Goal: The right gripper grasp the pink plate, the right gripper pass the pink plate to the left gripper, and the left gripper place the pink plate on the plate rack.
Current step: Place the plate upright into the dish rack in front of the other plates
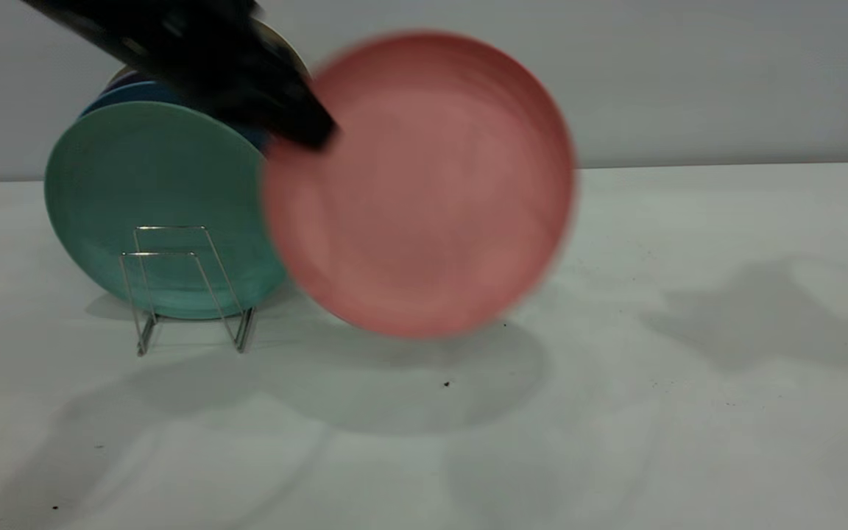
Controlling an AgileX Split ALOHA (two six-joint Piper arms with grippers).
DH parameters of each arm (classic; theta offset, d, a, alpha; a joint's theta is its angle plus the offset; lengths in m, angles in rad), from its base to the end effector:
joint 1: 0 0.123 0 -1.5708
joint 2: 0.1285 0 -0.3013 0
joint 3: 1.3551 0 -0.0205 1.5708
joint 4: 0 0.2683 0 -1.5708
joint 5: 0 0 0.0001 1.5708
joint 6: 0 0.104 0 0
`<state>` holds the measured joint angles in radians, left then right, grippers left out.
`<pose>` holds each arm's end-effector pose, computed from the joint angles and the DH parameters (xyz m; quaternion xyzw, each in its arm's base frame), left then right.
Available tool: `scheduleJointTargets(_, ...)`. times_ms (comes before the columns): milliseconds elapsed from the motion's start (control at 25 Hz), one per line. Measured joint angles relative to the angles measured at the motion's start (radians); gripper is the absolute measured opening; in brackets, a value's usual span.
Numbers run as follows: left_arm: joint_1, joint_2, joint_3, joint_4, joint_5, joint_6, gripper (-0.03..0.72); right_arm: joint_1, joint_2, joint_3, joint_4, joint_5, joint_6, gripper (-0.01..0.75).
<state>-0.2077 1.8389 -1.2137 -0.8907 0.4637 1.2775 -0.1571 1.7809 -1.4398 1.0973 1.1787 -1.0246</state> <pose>0.4056 -0.1225 0.2082 0.3531 0.8516 -0.1230 0.3674 0.4009 0.0231 0.3072 -0.2075 0.8419 0.3779 0.3244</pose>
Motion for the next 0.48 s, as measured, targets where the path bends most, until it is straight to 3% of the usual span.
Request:
scheduleJointTargets(160,0.091,-0.097,0.0,0.139,0.043,0.057,0.049,0.007,-0.182,0.063,-0.179,0.023,0.112,0.364)
scheduleJointTargets(480,0.207,-0.161,0.0,0.253,0.115,0.373,0.049,0.007,-0.573,0.369,-0.28,0.033,0.205,0.348)
